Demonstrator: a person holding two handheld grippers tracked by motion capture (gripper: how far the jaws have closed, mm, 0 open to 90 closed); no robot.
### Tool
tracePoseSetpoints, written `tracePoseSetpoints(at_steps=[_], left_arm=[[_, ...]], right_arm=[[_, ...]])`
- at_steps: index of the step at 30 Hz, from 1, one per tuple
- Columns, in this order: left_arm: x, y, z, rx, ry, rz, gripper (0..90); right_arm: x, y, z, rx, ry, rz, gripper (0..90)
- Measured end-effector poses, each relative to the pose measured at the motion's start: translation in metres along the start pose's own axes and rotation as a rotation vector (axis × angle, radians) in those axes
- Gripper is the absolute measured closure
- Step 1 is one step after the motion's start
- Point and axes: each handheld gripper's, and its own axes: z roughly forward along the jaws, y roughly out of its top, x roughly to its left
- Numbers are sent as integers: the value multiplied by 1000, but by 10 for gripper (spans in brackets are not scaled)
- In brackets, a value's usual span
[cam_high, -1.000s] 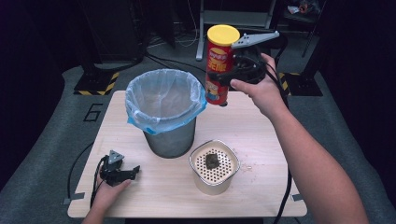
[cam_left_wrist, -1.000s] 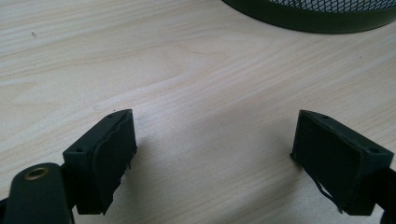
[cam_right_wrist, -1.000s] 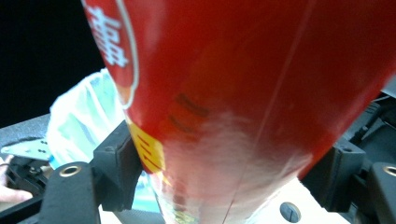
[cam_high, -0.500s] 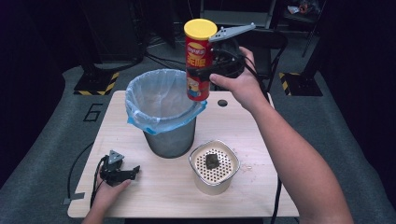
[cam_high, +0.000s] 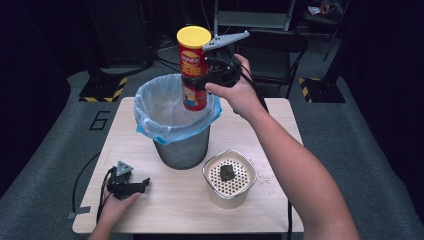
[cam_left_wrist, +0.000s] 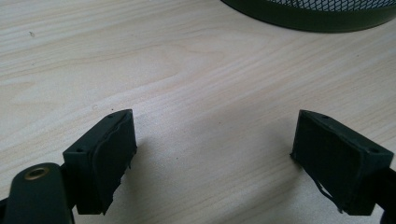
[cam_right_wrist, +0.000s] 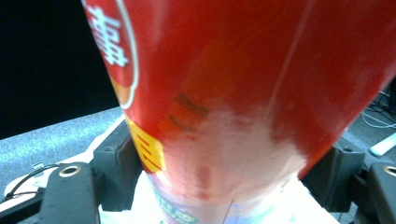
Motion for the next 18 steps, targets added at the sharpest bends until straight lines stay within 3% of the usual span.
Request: tracePoseSetpoints(at_steps=[15,18], left_arm=[[0,0,0,-2,-5,-2,133],[-1,0,0,-3,-6,-6,133]], right_arm=[[13,-8,38,29,38,-17,229],[15,-15,45,7,51,14,114]])
